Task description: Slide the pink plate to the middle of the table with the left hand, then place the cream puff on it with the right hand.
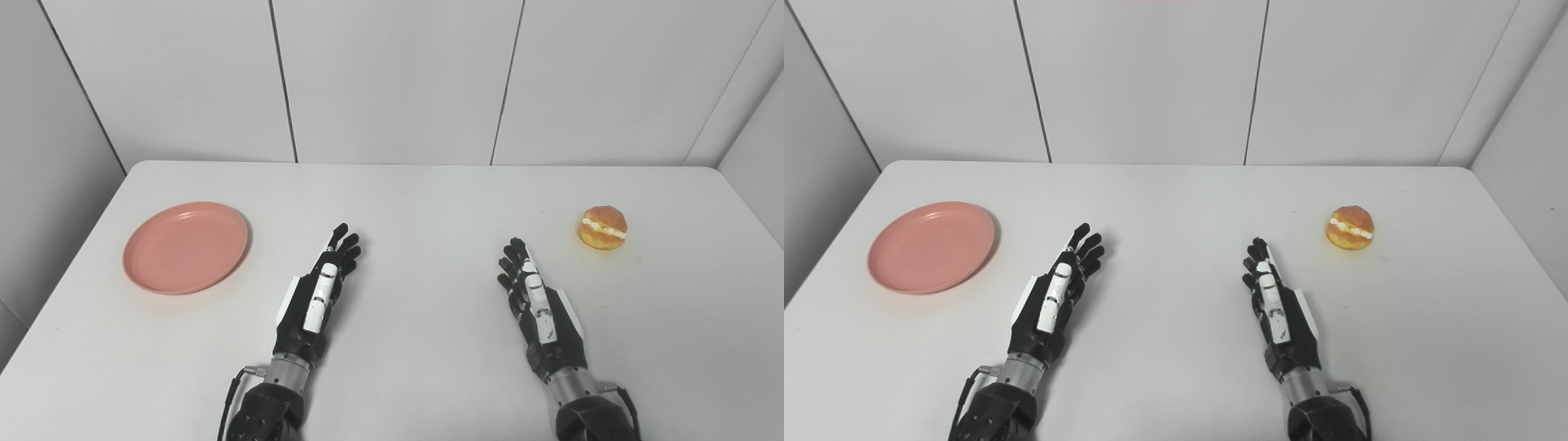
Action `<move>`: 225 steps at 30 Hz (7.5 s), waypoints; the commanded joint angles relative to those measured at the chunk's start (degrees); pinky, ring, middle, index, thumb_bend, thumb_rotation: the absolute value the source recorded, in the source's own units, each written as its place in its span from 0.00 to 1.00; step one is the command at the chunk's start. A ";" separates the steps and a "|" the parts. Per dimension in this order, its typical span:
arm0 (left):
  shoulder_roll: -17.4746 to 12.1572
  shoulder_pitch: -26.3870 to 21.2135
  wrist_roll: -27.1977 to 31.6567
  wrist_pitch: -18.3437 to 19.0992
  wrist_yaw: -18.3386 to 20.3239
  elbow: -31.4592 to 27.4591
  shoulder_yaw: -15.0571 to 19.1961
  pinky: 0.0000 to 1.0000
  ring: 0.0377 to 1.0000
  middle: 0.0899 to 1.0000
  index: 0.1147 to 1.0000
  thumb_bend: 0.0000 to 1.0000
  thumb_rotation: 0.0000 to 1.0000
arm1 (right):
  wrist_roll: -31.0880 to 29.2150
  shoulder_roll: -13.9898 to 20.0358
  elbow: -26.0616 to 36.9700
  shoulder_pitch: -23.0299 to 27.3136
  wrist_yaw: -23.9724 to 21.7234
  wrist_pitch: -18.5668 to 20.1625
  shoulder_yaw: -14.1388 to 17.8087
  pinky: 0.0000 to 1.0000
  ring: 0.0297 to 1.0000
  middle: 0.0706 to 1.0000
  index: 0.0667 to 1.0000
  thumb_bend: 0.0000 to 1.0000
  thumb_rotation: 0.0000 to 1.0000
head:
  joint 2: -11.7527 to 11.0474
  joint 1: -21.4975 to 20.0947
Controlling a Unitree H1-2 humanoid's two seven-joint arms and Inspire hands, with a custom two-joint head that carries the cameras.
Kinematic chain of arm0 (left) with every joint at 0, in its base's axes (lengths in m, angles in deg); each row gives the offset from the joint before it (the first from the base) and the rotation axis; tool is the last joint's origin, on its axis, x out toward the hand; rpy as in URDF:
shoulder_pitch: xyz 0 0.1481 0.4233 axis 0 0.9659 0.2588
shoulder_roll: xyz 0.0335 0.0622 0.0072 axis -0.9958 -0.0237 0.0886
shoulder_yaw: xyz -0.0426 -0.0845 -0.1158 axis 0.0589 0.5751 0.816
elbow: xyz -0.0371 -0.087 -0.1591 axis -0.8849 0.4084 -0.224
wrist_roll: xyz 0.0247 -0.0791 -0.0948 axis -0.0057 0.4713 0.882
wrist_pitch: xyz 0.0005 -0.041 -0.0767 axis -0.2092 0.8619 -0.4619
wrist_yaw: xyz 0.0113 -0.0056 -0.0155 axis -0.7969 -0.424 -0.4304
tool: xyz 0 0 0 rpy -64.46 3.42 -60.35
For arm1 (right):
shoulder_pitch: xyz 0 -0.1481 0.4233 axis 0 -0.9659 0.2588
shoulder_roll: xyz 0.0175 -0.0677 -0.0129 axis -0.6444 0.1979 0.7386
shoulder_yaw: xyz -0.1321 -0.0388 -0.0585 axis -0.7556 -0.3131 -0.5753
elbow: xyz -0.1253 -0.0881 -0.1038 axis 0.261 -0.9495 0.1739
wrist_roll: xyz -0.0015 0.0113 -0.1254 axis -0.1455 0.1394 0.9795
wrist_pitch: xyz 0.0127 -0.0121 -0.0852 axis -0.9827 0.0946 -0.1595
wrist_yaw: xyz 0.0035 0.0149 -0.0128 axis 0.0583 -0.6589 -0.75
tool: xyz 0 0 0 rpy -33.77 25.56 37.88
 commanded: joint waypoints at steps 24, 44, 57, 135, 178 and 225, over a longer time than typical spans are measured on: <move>-1.08 4.64 -0.17 0.19 -0.30 6.46 0.71 0.98 0.97 0.99 0.99 0.43 1.00 | -0.82 -0.32 -2.80 -1.73 -0.36 0.08 0.12 1.00 1.00 1.00 1.00 0.29 1.00 | -0.19 0.87; 3.21 1.21 -5.82 -4.72 -4.30 16.14 -2.03 0.95 0.96 0.98 0.98 0.42 1.00 | -5.81 3.40 -9.40 0.05 -4.83 -3.15 3.04 1.00 1.00 1.00 1.00 0.19 1.00 | -11.71 21.20; 4.55 0.24 -7.58 -5.31 -6.21 17.85 -2.31 0.95 0.96 0.98 0.98 0.40 1.00 | -7.47 3.60 -9.85 0.30 -6.16 -3.08 3.79 1.00 1.00 1.00 1.00 0.18 1.00 | -11.19 22.82; -10.95 -8.21 7.51 16.69 -2.57 -24.24 15.16 0.93 0.92 0.93 0.91 0.43 1.00 | -7.14 3.04 -2.40 -0.55 -3.86 1.70 2.48 1.00 1.00 1.00 1.00 0.15 1.00 | -4.83 23.68; -23.18 -17.00 15.88 17.33 -8.26 -4.42 31.51 0.98 0.96 0.97 0.97 0.40 1.00 | -8.39 3.71 -1.76 -0.85 -4.41 1.68 2.38 1.00 1.00 1.00 1.00 0.15 1.00 | -4.55 25.12; -21.49 -16.88 18.23 12.95 -8.09 14.07 32.89 1.00 0.98 0.96 0.95 0.35 1.00 | -8.72 4.55 -0.55 -1.06 -4.59 2.34 2.35 1.00 1.00 1.00 1.00 0.18 1.00 | -2.48 25.36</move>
